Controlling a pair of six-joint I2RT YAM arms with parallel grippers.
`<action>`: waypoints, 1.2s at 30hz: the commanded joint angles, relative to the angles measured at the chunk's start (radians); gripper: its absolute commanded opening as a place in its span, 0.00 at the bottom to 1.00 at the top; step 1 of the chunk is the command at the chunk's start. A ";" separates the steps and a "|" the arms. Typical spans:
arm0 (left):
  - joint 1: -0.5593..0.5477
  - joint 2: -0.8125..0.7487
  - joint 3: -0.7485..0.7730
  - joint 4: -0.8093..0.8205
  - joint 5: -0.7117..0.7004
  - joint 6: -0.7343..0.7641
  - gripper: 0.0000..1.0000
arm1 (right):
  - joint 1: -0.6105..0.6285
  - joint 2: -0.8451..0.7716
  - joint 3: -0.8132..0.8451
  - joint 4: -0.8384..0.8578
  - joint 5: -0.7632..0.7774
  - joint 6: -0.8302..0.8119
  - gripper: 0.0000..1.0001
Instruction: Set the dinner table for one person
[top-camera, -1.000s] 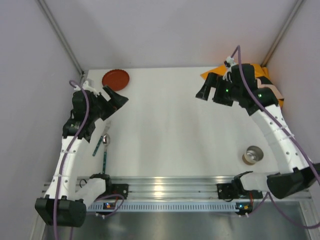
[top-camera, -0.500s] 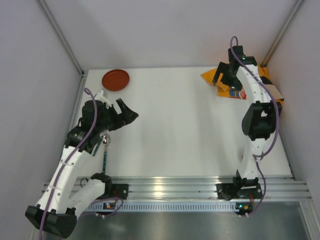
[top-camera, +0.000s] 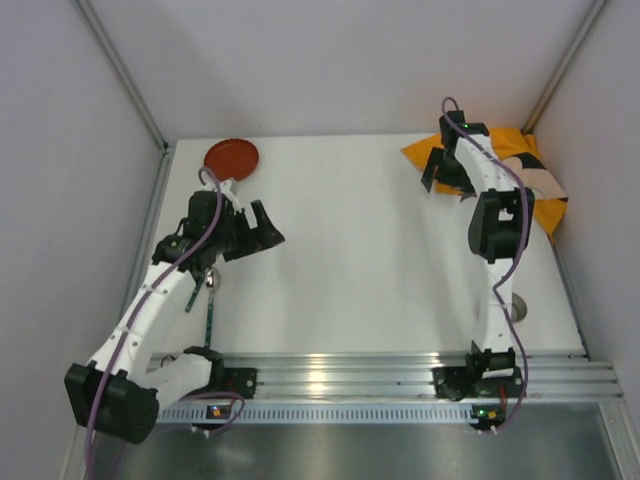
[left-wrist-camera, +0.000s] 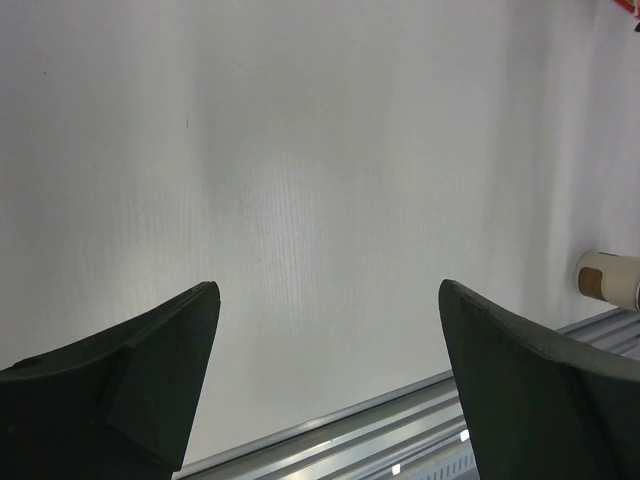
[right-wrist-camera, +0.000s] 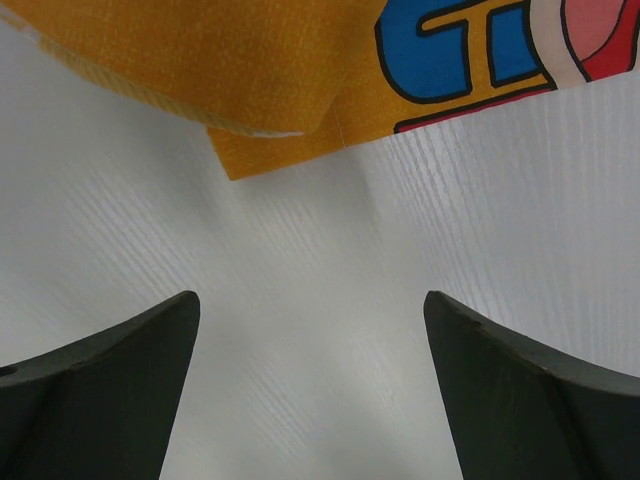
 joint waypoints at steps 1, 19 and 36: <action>-0.002 0.073 0.047 0.067 0.028 0.004 0.96 | 0.008 0.032 0.076 0.028 0.035 -0.028 0.94; -0.077 0.513 0.402 0.036 -0.045 -0.036 0.90 | -0.032 0.268 0.285 0.096 0.042 -0.078 0.63; -0.082 0.397 0.244 0.065 -0.085 -0.040 0.89 | 0.015 0.081 0.092 0.076 -0.110 -0.037 0.00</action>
